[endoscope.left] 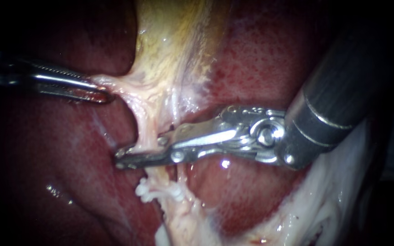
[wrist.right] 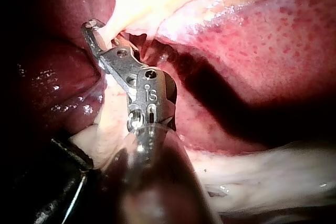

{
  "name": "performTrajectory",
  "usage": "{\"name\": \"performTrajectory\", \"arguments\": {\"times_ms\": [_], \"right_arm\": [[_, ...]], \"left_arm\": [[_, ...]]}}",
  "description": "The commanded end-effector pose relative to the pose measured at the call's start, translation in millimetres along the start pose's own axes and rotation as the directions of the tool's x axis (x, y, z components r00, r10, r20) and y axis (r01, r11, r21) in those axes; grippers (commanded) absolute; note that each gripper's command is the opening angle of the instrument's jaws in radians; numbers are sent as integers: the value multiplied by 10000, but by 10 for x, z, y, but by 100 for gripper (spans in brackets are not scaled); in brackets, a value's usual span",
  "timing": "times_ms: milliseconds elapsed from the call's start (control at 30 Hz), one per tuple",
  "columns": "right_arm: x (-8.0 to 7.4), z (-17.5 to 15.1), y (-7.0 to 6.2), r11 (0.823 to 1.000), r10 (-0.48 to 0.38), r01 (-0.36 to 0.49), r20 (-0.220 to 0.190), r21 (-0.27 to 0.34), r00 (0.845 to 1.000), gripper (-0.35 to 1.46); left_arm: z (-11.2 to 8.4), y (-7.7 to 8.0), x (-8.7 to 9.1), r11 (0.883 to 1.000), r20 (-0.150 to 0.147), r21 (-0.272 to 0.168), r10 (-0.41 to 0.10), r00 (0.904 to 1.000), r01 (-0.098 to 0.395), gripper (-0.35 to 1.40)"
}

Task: Going back third clip left tube

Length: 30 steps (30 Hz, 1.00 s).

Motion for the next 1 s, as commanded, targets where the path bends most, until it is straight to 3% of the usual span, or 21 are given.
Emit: {"name": "performTrajectory", "arguments": {"times_ms": [33, 67, 100, 167, 267, 767, 1000], "right_arm": [[0, 0, 1, 9999, -140, 140, 4, 2, 9999, -35], [0, 0, 1, 9993, -377, 377, -5, -25, 9993, -26], [0, 1, 1, 9990, -436, 436, -16, -56, 9990, -2], [0, 3, 2, 9984, -553, 552, -29, -98, 9985, 25], [0, 8, 6, 9981, -563, 561, -74, -243, 9984, 42], [-17, -11, 51, 9923, -1066, 1055, -146, -650, 9942, 46], [-22, -28, 49, 9905, -1193, 1179, -149, -706, 9928, 46]], "left_arm": [[-1, 0, 0, 10000, -2, 5, 4, 10000, -4, -35], [-1, 0, 0, 10000, -2, 6, 4, 10000, -4, -35], [-1, 0, 0, 10000, -2, 6, 5, 10000, -5, -35], [-1, 0, 0, 10000, -2, 6, 5, 10000, -5, -35], [-1, 1, 0, 10000, -2, 7, 5, 10000, -5, -35], [-1, 2, -1, 10000, -3, 11, -47, 10000, 47, -35], [-3, 2, -2, 10000, -1, 3, -43, 10000, 43, -35]]}}
